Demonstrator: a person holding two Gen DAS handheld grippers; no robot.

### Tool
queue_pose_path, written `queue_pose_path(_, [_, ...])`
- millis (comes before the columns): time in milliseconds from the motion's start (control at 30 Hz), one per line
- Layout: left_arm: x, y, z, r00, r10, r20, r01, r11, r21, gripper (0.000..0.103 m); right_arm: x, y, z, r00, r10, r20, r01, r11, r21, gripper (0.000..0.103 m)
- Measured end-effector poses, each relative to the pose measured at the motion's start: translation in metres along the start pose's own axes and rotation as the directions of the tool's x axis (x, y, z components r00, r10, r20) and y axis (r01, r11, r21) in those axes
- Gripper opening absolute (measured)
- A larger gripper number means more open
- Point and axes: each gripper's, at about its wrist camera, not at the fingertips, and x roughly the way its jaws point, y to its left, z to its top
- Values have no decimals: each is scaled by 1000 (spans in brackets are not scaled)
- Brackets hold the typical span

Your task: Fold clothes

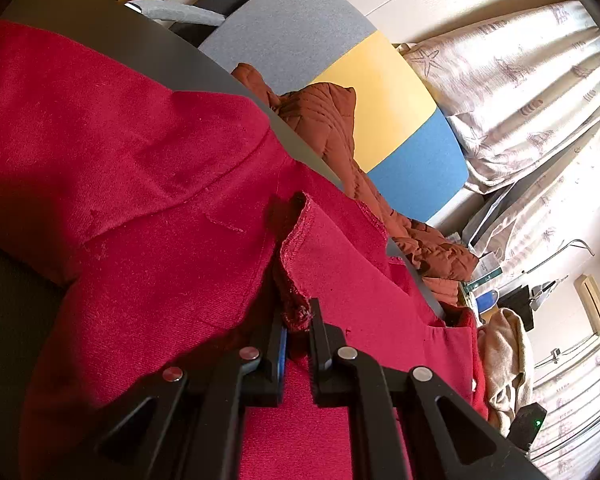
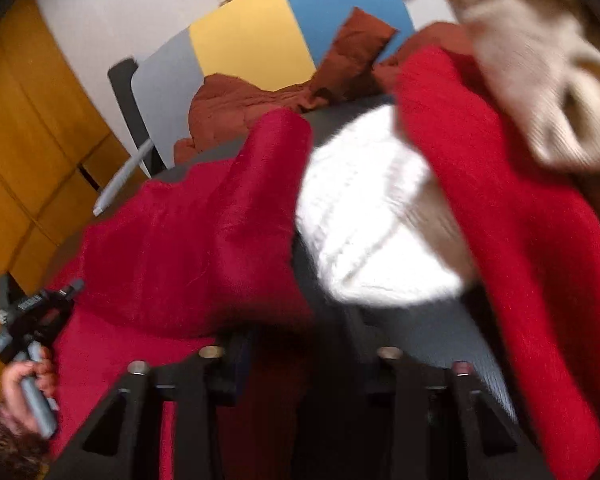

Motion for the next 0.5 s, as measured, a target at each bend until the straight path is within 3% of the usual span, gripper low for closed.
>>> queue_pose_path(133, [2, -2, -1, 1000, -5, -12, 5, 1000, 13, 9, -21, 13, -1, 987, -140, 76, 144, 988, -53, 11])
queue_pose_path(200, [3, -4, -1, 1000, -3, -18, 3, 1000, 21, 9, -12, 14, -10, 980, -194, 37, 197, 974, -107, 11])
queue_pose_path(300, [3, -3, -1, 1000, -12, -19, 12, 1000, 14, 9, -12, 8, -10, 990, -142, -13, 140, 985, -105, 15])
queue_pose_path(367, [3, -3, -1, 1000, -15, -19, 15, 1000, 12, 9, -25, 3, -8, 991, -131, -33, 127, 987, -97, 31])
queue_pose_path(500, [3, -3, -2, 1000, -16, -18, 16, 1000, 12, 9, -70, 2, -2, 994, -78, 81, 85, 993, -79, 33])
